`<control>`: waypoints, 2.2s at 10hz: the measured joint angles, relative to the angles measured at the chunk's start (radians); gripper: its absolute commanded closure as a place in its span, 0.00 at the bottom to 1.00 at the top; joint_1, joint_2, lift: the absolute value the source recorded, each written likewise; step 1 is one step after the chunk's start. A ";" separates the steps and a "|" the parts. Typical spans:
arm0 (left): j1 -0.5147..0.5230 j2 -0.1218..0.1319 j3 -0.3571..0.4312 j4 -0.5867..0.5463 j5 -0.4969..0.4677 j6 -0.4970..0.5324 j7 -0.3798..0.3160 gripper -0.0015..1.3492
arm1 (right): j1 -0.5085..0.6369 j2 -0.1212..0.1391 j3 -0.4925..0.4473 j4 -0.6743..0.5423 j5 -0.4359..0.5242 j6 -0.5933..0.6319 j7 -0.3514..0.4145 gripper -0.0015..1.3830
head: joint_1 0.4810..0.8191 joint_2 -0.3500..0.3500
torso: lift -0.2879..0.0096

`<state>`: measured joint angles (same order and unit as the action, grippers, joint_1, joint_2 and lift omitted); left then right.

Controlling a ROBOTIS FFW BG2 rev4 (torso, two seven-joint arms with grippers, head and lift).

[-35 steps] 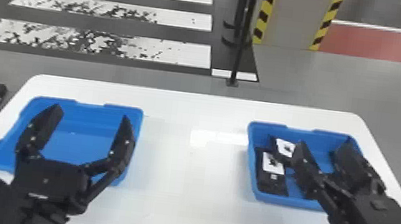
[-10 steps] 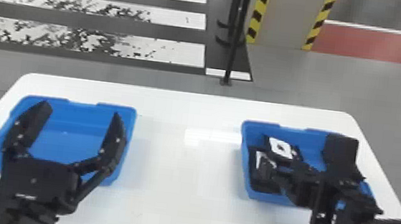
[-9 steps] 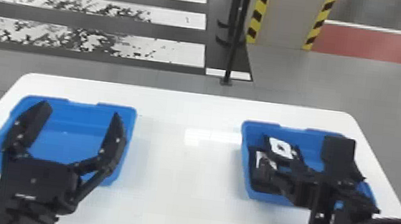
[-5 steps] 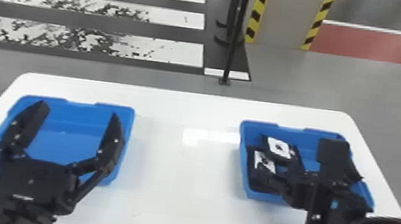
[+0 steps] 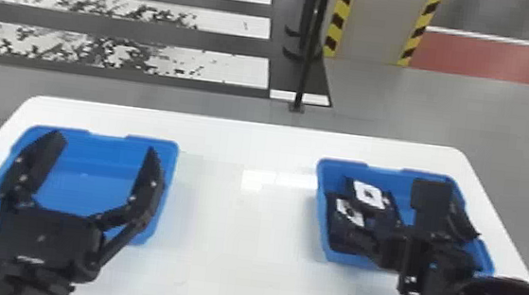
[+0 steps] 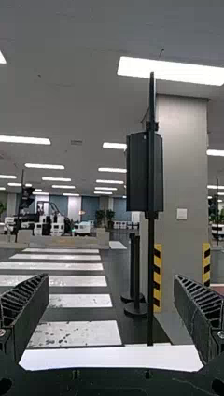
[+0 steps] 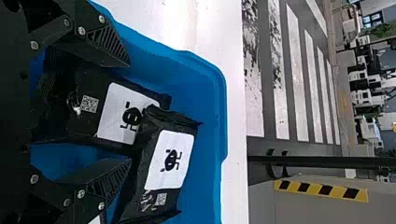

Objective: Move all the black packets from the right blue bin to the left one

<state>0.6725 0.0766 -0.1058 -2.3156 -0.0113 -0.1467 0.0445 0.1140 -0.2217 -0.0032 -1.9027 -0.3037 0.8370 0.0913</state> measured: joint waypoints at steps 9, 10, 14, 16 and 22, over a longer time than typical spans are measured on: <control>-0.003 0.000 0.000 0.000 -0.001 0.000 0.000 0.04 | -0.049 -0.003 0.024 0.082 0.013 0.040 0.011 0.79 | 0.63 0.42 | 0.50; -0.003 -0.001 0.000 0.000 -0.001 0.000 0.000 0.04 | -0.048 -0.003 0.025 0.085 -0.008 0.044 0.011 0.81 | 0.63 0.43 | 0.50; -0.003 -0.003 0.004 0.001 -0.001 -0.010 0.000 0.05 | -0.029 -0.002 0.022 0.077 -0.089 0.031 0.004 0.83 | 0.63 0.46 | 0.50; -0.004 -0.004 0.005 0.002 -0.013 -0.037 0.001 0.06 | 0.033 -0.002 -0.011 -0.029 -0.097 0.010 0.007 0.83 | 0.63 0.46 | 0.50; -0.038 0.013 -0.055 -0.017 0.119 -0.086 0.003 0.10 | 0.084 -0.013 0.018 -0.048 -0.301 -0.600 0.281 0.83 | 0.63 0.52 | 0.50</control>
<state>0.6347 0.0897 -0.1607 -2.3325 0.1079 -0.2331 0.0475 0.1977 -0.2347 0.0148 -1.9502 -0.6051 0.2366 0.3721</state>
